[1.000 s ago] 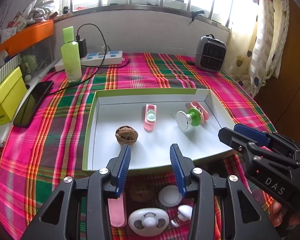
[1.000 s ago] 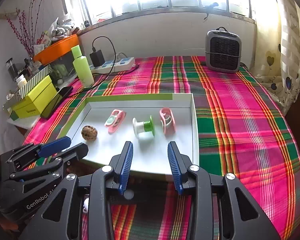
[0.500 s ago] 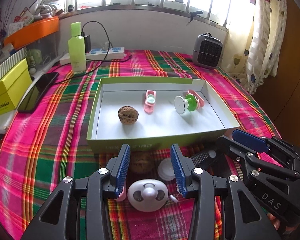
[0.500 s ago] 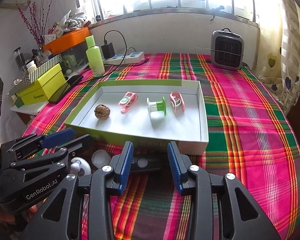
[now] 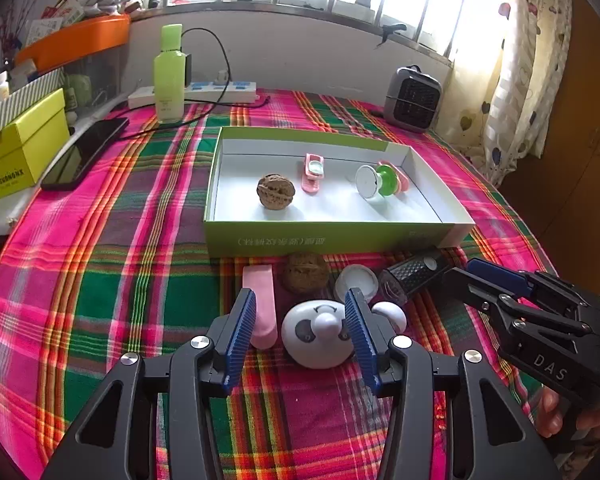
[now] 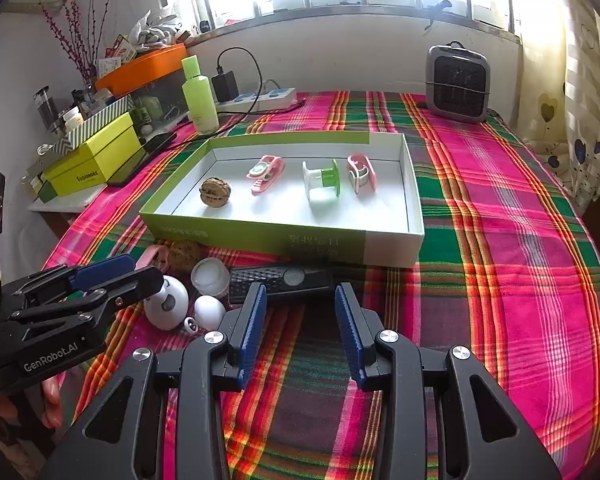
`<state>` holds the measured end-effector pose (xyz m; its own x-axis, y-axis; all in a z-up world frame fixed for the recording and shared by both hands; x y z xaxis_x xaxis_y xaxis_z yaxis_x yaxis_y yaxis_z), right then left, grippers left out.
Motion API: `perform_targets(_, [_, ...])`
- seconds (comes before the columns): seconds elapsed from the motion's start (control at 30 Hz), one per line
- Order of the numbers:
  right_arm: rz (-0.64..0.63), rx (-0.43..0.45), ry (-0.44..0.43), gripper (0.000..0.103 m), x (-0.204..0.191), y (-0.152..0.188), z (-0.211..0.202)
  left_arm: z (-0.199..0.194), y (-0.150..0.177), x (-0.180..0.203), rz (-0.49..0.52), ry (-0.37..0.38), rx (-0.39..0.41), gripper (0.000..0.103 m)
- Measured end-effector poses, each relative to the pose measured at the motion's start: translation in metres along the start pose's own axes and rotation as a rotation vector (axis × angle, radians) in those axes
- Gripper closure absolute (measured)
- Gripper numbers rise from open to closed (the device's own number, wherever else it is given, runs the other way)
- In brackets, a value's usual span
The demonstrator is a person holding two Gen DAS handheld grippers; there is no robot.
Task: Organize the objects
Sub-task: 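Withdraw both open tools from the tray toward the white panda-face object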
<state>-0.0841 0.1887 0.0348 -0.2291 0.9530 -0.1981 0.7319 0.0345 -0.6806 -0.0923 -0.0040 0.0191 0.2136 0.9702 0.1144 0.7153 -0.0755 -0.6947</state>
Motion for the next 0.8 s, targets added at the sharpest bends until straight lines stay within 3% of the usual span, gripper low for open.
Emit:
perform_targets(0.3, [0.0, -0.009, -0.012, 0.065, -0.002, 0.005, 0.0, -0.006, 0.007, -0.002, -0.003, 0.05, 0.008, 0.057])
perform_targets(0.8, [-0.01, -0.028, -0.014, 0.065, -0.004, 0.009, 0.003, -0.008, 0.013, 0.0, 0.007, 0.04, 0.004, 0.057])
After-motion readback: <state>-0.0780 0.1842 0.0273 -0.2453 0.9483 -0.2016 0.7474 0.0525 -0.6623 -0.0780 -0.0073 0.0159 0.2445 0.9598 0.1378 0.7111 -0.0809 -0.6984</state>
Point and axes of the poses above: each gripper's, at about its wrist camera, not at the fingertips, and z roughly the way its jaws point, x to its right, y to its underside, the point moved 1 cm from there along z, roughly the way its jaws point, and after that the axes turned 5 degrees about z, right-handed, at the moved point
